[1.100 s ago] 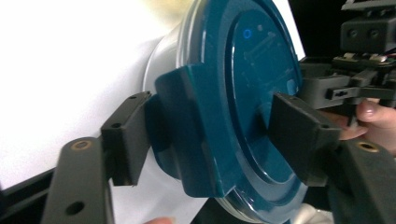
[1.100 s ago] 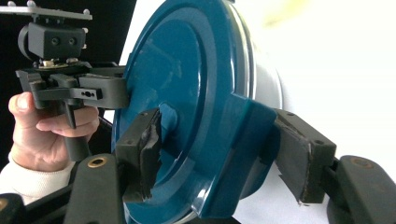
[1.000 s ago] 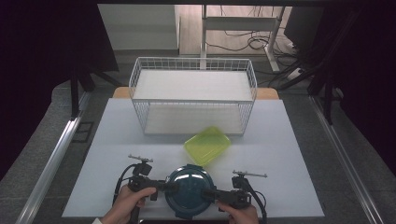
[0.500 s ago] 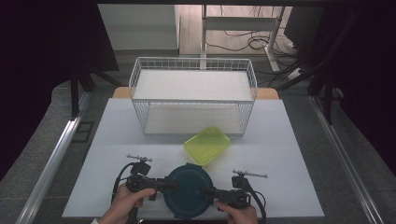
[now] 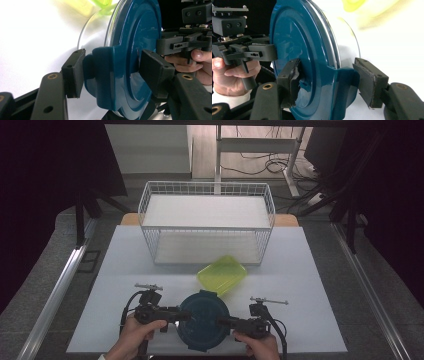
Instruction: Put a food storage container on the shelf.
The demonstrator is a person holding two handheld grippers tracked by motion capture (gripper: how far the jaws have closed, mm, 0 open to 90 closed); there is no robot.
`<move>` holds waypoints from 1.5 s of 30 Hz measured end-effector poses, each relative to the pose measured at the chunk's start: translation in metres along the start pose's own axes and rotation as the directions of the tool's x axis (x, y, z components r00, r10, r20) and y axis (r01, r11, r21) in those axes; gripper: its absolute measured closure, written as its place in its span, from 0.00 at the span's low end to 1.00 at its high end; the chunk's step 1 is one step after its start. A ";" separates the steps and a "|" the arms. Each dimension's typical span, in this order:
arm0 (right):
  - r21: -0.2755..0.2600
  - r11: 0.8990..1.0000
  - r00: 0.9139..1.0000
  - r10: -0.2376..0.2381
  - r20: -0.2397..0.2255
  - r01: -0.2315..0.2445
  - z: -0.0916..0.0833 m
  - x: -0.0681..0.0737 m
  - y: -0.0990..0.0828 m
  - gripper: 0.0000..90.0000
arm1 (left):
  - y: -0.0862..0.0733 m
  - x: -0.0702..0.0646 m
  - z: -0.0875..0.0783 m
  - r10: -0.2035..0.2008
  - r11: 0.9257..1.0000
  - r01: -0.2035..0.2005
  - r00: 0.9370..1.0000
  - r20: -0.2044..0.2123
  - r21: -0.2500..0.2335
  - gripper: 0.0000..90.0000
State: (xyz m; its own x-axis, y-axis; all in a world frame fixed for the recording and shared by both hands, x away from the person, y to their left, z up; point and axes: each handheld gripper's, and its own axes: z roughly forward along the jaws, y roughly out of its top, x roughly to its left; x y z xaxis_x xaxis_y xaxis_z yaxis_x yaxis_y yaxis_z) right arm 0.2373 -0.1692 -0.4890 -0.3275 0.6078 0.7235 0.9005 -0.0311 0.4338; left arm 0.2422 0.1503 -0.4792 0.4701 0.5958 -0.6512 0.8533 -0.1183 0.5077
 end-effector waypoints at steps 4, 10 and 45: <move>-0.005 1.000 1.000 -0.028 0.004 0.028 -0.003 0.002 0.004 0.44 | 0.004 -0.002 0.000 0.008 1.000 -0.008 1.000 0.002 -0.003 0.44; -0.027 0.998 0.998 -0.058 0.013 0.058 -0.010 0.008 0.018 0.44 | 0.018 -0.008 -0.002 0.018 0.999 -0.018 1.000 0.005 -0.029 0.44; -0.112 0.974 0.981 -0.193 0.035 0.196 -0.039 0.036 0.095 0.44 | 0.086 -0.030 -0.020 0.103 0.989 -0.102 0.995 0.004 -0.108 0.45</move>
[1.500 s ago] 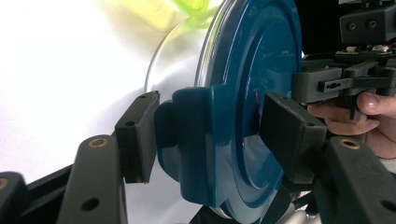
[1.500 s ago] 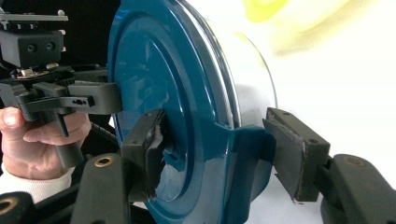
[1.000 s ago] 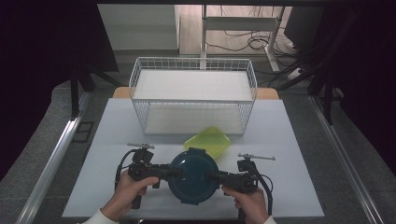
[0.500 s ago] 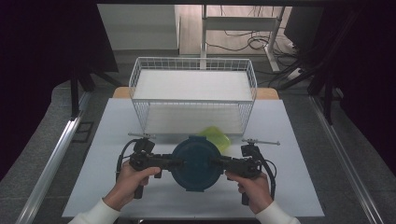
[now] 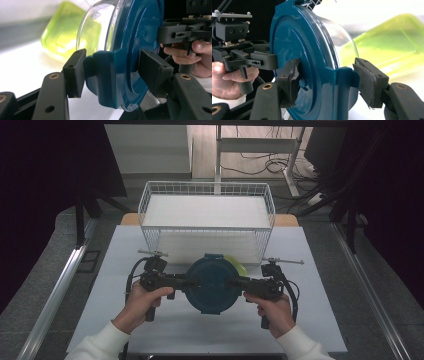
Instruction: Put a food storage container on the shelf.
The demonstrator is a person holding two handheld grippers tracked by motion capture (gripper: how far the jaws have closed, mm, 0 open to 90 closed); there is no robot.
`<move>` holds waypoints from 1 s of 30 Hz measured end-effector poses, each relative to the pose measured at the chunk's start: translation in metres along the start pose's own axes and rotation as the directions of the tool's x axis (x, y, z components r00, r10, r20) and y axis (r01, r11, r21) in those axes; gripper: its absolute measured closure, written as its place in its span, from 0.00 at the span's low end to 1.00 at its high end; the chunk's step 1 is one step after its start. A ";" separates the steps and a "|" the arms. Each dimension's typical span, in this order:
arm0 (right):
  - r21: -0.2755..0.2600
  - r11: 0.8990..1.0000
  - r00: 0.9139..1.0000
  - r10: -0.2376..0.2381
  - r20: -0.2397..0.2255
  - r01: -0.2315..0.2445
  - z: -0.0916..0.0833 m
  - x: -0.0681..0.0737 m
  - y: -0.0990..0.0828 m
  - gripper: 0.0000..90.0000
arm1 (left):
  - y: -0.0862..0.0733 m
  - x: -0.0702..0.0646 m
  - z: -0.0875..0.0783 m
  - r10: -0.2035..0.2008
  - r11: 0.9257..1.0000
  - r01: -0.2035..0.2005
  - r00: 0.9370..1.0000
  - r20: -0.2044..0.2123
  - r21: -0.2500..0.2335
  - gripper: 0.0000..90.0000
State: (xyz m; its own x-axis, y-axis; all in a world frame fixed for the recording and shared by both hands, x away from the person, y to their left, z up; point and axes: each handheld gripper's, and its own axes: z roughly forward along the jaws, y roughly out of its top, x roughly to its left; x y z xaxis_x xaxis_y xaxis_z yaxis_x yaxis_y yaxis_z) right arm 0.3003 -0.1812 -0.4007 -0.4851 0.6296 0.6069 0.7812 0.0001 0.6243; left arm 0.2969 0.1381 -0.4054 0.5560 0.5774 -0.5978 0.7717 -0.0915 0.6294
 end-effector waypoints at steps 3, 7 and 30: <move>-0.009 1.000 1.000 -0.015 0.003 0.015 -0.003 0.002 0.011 0.44 | 0.011 -0.001 -0.002 0.014 1.000 -0.014 1.000 0.001 -0.007 0.45; -0.014 0.999 1.000 -0.028 0.003 0.028 -0.004 0.005 0.025 0.44 | 0.023 -0.002 -0.005 0.027 0.999 -0.027 1.000 0.000 -0.027 0.45; -0.033 0.997 0.998 -0.070 -0.011 0.069 -0.003 0.015 0.076 0.44 | 0.064 -0.004 -0.020 0.042 0.995 -0.043 0.999 -0.009 -0.090 0.46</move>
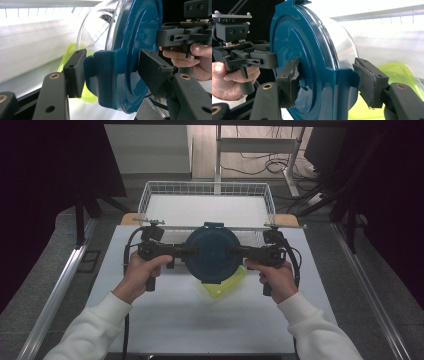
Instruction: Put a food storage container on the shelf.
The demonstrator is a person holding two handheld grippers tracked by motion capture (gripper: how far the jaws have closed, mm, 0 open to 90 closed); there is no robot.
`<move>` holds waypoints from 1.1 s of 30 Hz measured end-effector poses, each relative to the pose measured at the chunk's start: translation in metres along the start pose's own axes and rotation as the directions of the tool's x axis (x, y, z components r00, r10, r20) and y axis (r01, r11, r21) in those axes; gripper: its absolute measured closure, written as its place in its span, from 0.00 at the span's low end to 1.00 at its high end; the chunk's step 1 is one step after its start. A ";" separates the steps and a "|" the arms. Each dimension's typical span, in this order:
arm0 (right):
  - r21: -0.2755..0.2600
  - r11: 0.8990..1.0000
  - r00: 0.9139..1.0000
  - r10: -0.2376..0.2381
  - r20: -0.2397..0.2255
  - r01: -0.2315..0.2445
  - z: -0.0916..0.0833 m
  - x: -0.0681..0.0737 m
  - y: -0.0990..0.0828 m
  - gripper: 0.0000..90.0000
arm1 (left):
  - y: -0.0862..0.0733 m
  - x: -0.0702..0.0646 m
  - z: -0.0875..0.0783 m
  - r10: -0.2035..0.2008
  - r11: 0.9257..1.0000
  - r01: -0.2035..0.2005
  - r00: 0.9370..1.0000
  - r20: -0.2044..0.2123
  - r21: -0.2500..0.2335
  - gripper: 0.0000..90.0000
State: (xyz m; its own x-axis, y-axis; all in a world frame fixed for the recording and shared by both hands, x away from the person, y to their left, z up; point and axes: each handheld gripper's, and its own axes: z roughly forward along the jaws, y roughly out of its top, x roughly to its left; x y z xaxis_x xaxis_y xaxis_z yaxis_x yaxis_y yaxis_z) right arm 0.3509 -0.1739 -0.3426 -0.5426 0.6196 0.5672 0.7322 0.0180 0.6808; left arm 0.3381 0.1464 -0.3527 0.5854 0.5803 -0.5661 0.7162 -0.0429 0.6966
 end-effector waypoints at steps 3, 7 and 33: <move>-0.001 1.000 1.000 -0.009 -0.001 0.009 -0.001 0.002 0.006 0.44 | 0.007 -0.001 -0.002 0.004 1.000 -0.004 1.000 0.000 -0.004 0.46; -0.011 1.000 1.000 -0.016 -0.005 0.016 -0.001 0.004 0.017 0.44 | 0.017 -0.002 -0.004 0.011 1.000 -0.011 1.000 -0.004 -0.008 0.46; -0.039 0.998 0.998 -0.052 -0.019 0.052 0.008 0.010 0.073 0.44 | 0.070 0.005 -0.018 0.011 0.998 -0.011 1.000 -0.016 -0.058 0.46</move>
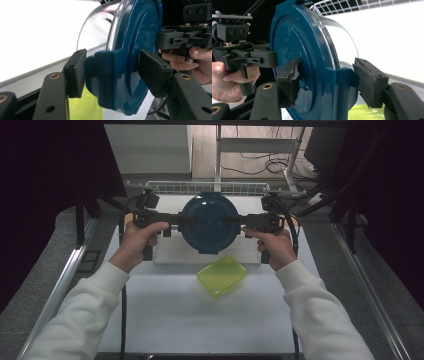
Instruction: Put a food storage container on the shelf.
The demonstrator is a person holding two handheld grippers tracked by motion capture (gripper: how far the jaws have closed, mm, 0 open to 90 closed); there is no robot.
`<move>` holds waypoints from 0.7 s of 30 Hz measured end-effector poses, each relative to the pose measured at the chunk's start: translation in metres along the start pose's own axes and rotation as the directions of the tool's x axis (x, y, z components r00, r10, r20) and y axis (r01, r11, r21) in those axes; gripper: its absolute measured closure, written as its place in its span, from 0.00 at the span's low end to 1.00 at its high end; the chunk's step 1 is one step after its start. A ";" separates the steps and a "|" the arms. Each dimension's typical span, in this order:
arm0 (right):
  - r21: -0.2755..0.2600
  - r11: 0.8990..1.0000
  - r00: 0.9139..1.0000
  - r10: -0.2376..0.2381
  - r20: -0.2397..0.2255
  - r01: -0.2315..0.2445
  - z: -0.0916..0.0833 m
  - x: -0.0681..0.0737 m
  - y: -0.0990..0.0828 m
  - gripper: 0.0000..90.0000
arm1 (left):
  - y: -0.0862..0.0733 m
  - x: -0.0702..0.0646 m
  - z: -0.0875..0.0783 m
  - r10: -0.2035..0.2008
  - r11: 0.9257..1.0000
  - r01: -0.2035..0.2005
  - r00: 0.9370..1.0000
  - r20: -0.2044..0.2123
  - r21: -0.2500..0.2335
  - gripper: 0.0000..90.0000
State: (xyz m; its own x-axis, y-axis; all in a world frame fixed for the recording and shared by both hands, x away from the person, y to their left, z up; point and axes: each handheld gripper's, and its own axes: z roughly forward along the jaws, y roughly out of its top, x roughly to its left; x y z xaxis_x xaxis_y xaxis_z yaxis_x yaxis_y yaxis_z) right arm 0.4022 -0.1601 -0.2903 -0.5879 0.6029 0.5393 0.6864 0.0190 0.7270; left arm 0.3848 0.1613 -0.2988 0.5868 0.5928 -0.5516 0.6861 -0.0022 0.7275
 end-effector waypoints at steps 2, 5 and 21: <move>-0.002 1.000 1.000 -0.006 0.004 0.006 0.001 0.002 0.006 0.44 | 0.004 0.001 -0.001 -0.004 1.000 0.004 1.000 0.004 -0.006 0.46; -0.003 1.000 1.000 -0.020 0.004 0.020 0.002 0.003 0.013 0.44 | 0.010 0.002 -0.002 -0.004 1.000 0.004 1.000 0.002 -0.018 0.46; 0.011 1.000 1.000 0.015 -0.014 -0.015 0.024 -0.026 0.055 0.44 | 0.045 0.030 0.015 -0.040 0.999 0.040 0.999 -0.009 -0.033 0.47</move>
State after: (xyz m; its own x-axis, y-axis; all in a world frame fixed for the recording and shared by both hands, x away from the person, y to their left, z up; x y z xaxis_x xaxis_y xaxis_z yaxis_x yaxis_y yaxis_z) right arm 0.4653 -0.1550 -0.2748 -0.5835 0.5916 0.5564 0.6998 0.0185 0.7141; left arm 0.4397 0.1666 -0.2892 0.5547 0.5996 -0.5769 0.6944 0.0483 0.7179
